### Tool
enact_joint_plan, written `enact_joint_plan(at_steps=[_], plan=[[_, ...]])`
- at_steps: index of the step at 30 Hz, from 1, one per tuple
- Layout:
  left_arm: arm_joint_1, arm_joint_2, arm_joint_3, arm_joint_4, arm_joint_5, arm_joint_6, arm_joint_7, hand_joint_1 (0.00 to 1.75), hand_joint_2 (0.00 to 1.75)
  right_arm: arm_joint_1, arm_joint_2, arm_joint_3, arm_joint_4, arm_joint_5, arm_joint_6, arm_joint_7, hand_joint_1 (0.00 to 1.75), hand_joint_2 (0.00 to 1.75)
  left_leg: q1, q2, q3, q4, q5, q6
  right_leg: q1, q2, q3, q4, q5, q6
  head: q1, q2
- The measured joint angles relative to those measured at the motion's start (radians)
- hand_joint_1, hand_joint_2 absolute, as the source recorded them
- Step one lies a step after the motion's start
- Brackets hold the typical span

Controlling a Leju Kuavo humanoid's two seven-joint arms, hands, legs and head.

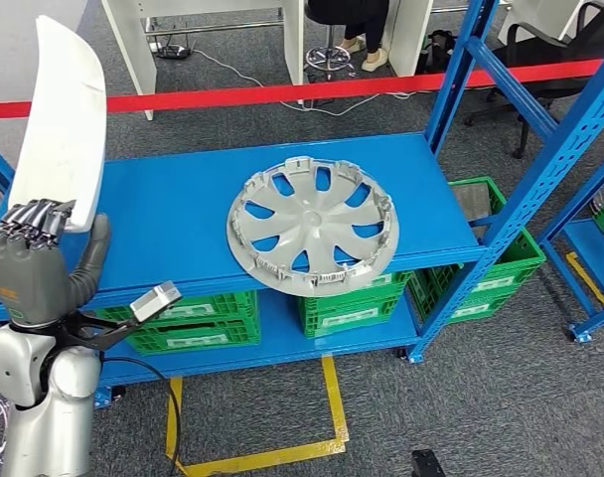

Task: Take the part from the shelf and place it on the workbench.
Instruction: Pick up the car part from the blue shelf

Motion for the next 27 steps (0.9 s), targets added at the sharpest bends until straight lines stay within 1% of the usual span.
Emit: enact_joint_plan(at_steps=[4,11,27], plan=[[0.000,-0.008,0.006,0.000,-0.009,0.000,0.009,1.75,1.75,0.001,0.000,-0.006,0.000,-0.004,0.000,0.001,0.00,0.00,0.000,0.000,0.000,0.000,0.000,0.000,0.000,0.000,0.000,0.000,0.000,0.000,0.000,0.000],[0.003,-0.005,0.011,0.000,-0.043,0.000,0.091,1.75,1.75,0.002,0.000,-0.009,0.000,-0.011,-0.002,0.004,0.00,0.00,0.000,0.000,0.000,0.000,0.000,0.000,0.000,0.000,0.000,0.000,0.000,0.000,0.000,0.000],[0.009,0.002,0.011,0.000,-0.051,0.000,0.103,1.75,1.75,0.002,0.000,-0.012,0.000,-0.012,-0.002,0.004,0.00,0.00,0.000,0.000,0.000,0.000,0.000,0.000,0.000,0.000,0.000,0.000,0.000,0.000,0.000,0.000]])
